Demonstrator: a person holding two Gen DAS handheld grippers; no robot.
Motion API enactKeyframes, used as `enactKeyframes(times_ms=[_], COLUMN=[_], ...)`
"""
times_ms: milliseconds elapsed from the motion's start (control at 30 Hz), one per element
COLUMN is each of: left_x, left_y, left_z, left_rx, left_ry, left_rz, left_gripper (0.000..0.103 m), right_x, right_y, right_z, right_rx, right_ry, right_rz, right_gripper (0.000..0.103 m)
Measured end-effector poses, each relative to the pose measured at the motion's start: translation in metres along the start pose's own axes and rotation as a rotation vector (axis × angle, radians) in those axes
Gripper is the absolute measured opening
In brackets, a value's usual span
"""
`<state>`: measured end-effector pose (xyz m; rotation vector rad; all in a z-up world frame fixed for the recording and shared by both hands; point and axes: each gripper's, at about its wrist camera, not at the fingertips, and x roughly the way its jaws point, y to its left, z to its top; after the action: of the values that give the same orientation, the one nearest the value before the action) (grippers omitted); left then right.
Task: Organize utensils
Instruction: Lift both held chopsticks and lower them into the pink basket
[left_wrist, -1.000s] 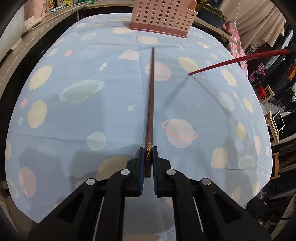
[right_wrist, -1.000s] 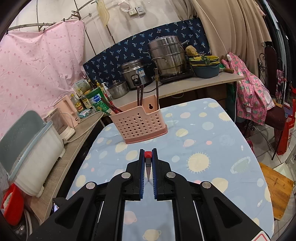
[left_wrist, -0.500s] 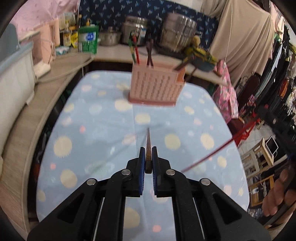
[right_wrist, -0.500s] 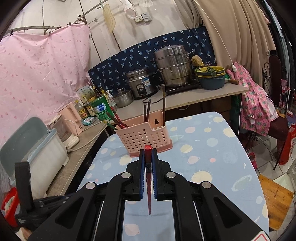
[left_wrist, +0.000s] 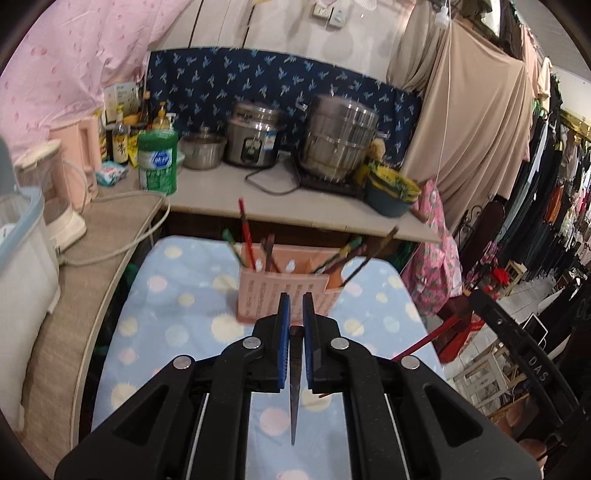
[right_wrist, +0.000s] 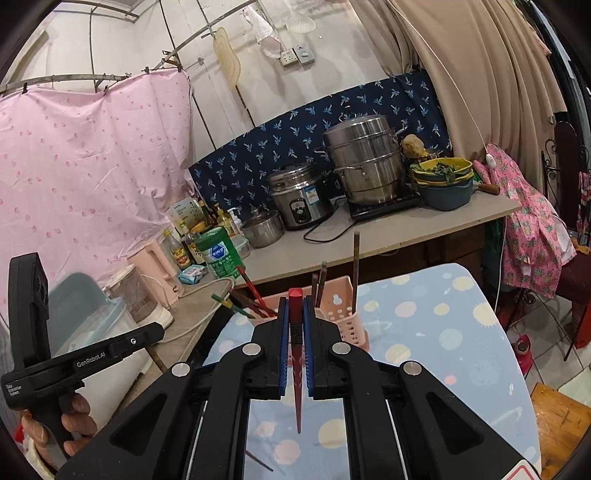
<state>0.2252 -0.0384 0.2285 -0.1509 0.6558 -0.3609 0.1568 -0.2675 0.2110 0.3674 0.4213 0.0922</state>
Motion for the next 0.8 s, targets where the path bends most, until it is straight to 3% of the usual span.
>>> enactKeyframes(times_ms=[267,467,800], left_x=[0.001,0.023,0.081], left_y=[-0.019,-0.025,-0.018], left_z=[0.075,0.119,0.14], left_rx=[0.005,0.01,0.015], left_ry=[-0.152,-0.233,-0.225], left_rz=[-0.001,0.025,0.061], left_gripper=[0.006,0.006,0.006], right_x=[0.03,0.066,0.14], right_y=[0.017,0.024,0.01], right_z=[0.067,0.107,0.107], right_rx=[-0.022,-0.029,-0.029], right_ry=[-0.103,-0.139,-0.057], right_rz=[0.001,-0.005,-0.035], right_gripper=[0.007,0.007,0.007])
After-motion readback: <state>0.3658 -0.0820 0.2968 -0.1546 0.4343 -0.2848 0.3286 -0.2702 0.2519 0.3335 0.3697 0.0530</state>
